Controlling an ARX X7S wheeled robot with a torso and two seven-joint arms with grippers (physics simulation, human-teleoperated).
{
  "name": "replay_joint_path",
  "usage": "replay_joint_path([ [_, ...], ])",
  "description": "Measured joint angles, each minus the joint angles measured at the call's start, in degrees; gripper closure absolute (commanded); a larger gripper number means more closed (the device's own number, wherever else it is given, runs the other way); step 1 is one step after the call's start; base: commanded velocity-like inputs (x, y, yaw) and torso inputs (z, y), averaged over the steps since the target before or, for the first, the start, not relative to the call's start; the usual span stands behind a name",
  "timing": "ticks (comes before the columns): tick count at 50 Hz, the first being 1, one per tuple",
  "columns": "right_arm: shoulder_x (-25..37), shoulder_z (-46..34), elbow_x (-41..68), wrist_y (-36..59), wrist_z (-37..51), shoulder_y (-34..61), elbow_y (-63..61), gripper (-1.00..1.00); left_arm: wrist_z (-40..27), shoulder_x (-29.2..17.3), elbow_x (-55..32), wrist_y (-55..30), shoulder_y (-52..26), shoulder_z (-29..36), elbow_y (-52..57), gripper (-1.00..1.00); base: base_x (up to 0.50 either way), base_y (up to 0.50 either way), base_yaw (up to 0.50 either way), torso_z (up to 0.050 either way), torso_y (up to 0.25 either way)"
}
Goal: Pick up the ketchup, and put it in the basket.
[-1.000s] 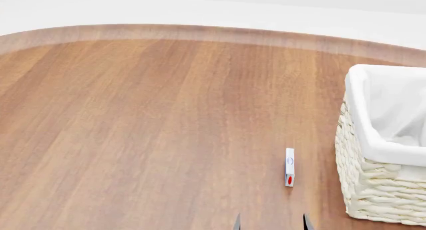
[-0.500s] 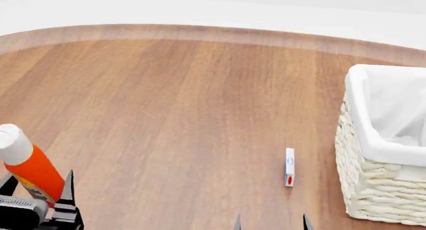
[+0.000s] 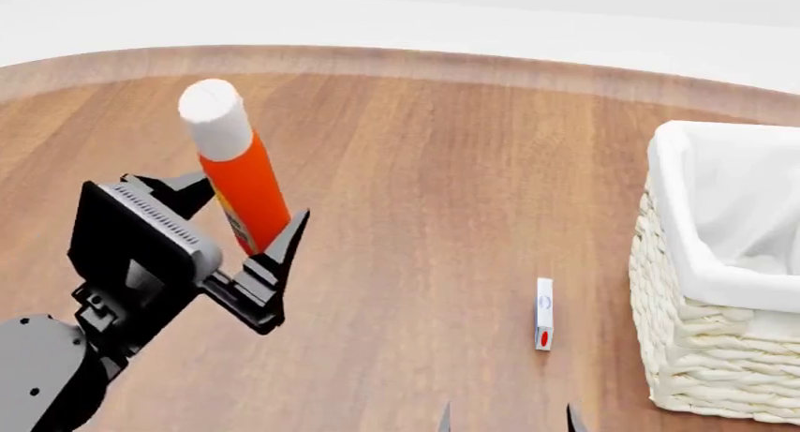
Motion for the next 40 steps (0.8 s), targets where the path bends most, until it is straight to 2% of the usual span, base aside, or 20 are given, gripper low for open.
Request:
replay_joint_path([
  [11,0.1,-0.2,0.2,-0.3,0.1,0.2,0.7,-1.0,15.3,8.3,0.8,10.4,-15.9,2.3,-30.8,1.0,0.0,0.0,0.0,0.0,0.001],
  [17,0.1,-0.3,0.3,-0.4,0.2,0.5,1.2,-1.0,23.7,11.0,2.3,12.2,-21.0,1.2,-41.2,1.0,0.0,0.0,0.0,0.0,0.0],
  [27,0.2,-0.4,0.4,-0.5,0.4,0.8,1.8,-1.0,33.4,13.5,6.7,13.1,-24.9,-1.7,-49.2,1.0,0.0,0.0,0.0,0.0,0.0],
  [35,0.2,-0.4,0.5,0.1,0.8,1.1,2.0,-1.0,37.8,14.5,10.0,13.4,-26.2,-3.8,-51.8,1.0,0.0,0.0,0.0,0.0,0.001],
  [40,0.4,-0.2,0.5,4.6,1.7,1.8,0.5,-1.0,39.5,14.7,11.5,13.5,-26.4,-5.0,-52.6,1.0,0.0,0.0,0.0,0.0,0.0],
])
